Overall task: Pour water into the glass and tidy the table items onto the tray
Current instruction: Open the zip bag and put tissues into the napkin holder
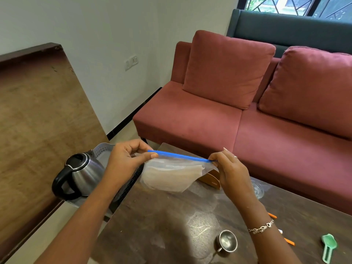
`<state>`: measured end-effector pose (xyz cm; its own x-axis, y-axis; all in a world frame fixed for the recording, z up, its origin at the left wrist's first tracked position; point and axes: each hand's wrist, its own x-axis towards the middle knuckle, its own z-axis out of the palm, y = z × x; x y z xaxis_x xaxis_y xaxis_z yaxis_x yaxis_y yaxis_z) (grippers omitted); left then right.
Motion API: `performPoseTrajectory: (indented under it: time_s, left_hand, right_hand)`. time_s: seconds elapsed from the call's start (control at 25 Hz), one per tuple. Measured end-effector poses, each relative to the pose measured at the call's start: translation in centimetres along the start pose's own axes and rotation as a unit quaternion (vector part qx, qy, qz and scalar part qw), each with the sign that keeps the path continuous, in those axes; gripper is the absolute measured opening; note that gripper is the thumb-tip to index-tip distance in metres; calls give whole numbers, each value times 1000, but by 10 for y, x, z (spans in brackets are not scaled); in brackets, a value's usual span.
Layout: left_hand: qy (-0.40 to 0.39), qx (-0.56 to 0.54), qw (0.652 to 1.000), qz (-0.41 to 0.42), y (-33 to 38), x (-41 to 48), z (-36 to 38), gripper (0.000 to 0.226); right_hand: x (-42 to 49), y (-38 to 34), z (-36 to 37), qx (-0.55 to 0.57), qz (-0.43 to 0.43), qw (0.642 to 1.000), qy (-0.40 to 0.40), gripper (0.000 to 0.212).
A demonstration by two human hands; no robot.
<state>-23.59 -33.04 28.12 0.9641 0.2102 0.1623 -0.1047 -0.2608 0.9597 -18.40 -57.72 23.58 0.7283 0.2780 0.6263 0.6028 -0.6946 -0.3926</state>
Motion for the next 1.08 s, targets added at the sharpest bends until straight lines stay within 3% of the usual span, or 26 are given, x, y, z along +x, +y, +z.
performPoseTrajectory:
  time_s: [0.12,0.24,0.4,0.64,0.76,0.84,0.92,1.0,1.08]
  left_hand:
    - [-60,51,997,1,5,3,0,22]
    - [-127,110,986,-4,13,7,25,4]
    - [-203,151,966,-54,0,6,53,2]
    - [-127,135,978,-95,-12,-4,66,6]
    - [-58,121,986,-102,-16,-6,70,10]
    - [-29,117,988,-93,-16,-8,73,9]
    - [-18,132,989,-72,-15,-13,77,9]
    - [-13,153,988,-31,-13,-19,82,9]
    - [-20,178,984,14,-12,-23,85,10]
  right_hand:
    - [3,-1,6,-8,-16,1000,10,12]
    - [3,-2,14,-47,-48,998,-10,19]
    - [4,-6,15,-75,-84,993,-29,20]
    - [2,-12,20,-44,-49,997,-31,18]
    - [-6,-27,20,56,68,996,34,19]
    - [-14,-40,21,208,222,952,34,8]
    - [-17,-51,23,345,347,871,-42,9]
    - [-16,-57,23,408,394,821,-65,10]
    - [-13,-59,21,436,415,797,-53,12]
